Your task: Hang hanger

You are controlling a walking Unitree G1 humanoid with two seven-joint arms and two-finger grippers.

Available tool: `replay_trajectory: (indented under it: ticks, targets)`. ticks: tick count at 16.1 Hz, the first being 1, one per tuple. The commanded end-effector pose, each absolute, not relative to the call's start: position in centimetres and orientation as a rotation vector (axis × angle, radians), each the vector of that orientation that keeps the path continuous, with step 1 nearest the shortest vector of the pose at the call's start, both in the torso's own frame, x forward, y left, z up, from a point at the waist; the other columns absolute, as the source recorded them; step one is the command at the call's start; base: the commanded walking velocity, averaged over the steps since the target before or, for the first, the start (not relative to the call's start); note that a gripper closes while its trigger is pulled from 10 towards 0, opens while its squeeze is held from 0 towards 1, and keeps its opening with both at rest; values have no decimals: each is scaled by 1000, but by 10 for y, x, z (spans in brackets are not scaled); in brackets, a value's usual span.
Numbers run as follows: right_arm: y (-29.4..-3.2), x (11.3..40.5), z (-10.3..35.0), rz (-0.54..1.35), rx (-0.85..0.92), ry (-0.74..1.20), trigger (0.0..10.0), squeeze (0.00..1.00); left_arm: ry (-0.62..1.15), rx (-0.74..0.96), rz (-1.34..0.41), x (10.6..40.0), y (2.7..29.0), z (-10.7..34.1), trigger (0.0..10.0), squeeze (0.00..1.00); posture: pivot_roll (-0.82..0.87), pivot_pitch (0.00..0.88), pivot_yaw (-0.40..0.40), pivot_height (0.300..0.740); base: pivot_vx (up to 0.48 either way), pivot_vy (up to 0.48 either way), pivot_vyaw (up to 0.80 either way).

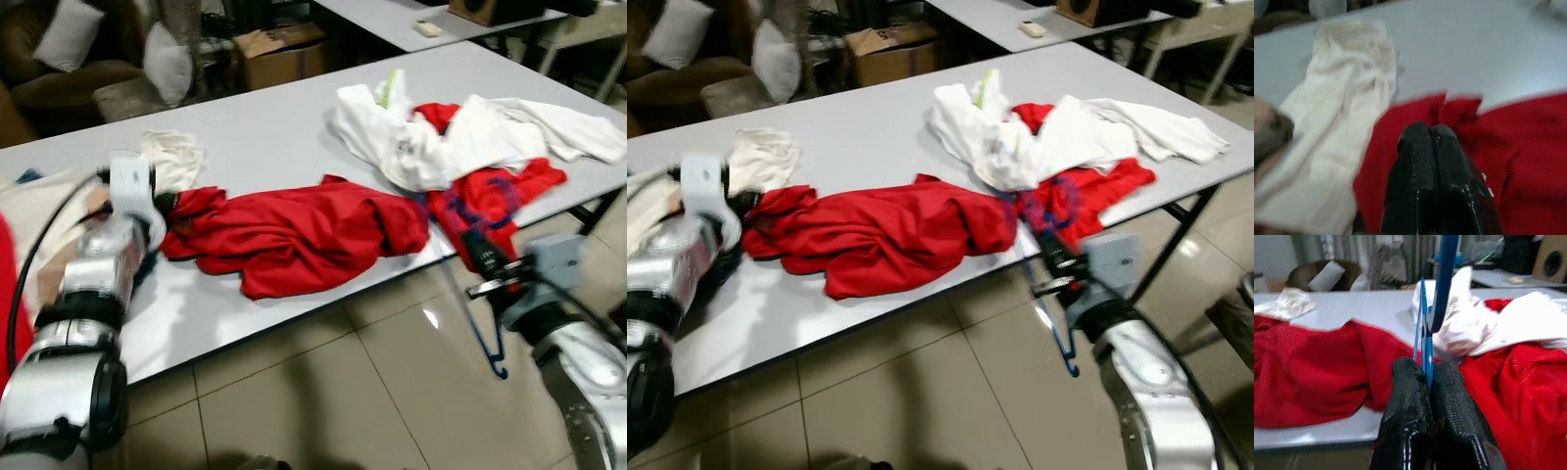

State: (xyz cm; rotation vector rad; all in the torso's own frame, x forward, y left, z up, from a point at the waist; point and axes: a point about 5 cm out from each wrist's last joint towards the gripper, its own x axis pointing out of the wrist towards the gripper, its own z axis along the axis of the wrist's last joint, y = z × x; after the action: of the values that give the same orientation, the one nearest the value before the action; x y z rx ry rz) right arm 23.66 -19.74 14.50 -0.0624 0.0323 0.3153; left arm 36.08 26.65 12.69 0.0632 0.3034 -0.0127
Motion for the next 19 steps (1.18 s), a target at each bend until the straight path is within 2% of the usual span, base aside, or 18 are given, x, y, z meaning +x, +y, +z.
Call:
replay_trajectory:
  ticks: [1, 4, 7, 9, 11, 12, 13, 17, 18, 19]
  targets:
    - [-188, 236, 147, 359, -78, 33, 10000, 0, 282, 116, 58, 354, 284, 131, 10000, 1000, -131, 0, 104, 740, 0, 0, 0]
    - [-184, 236, 146, 360, -72, 36, 10000, 0, 266, 62, -13, 341, 283, 124, 10000, 1000, -129, 0, 96, 740, 0, 0, 0]
    - [-183, 237, 148, 364, -61, 36, 10000, 0, 272, -27, 25, 325, 287, 114, 10000, 1000, -125, 0, 87, 740, 0, 0, 0]
    - [-179, 239, 148, 387, -59, 37, 10000, 0, 259, -162, 20, 327, 283, 109, 10000, 1000, -112, 0, 65, 740, 0, 0, 0]
    - [-177, 240, 148, 401, -58, 38, 10000, 0, 311, -193, 0, 328, 278, 103, 10000, 1000, -114, 0, 67, 740, 0, 0, 0]
    - [-176, 240, 149, 406, -62, 38, 10000, 0, 373, -176, 29, 326, 279, 95, 10000, 337, -119, 0, 72, 740, 0, 0, 0]
    - [-175, 240, 149, 407, -62, 39, 10000, 0, 409, -183, 48, 325, 279, 90, 10000, 0, -120, 0, 73, 740, 0, 0, 0]
    - [-173, 239, 148, 414, -60, 40, 10000, 0, 438, -206, 22, 330, 271, 86, 10000, 0, -124, 0, 78, 740, 0, 0, 0]
    - [-172, 240, 148, 415, -57, 37, 10000, 0, 431, -219, 1, 335, 266, 88, 8196, 0, -124, 0, 80, 740, 0, 0, 0]
    - [-172, 240, 148, 415, -57, 37, 10000, 0, 431, -219, 1, 335, 266, 88, 8196, 0, -124, 0, 80, 740, 0, 0, 0]
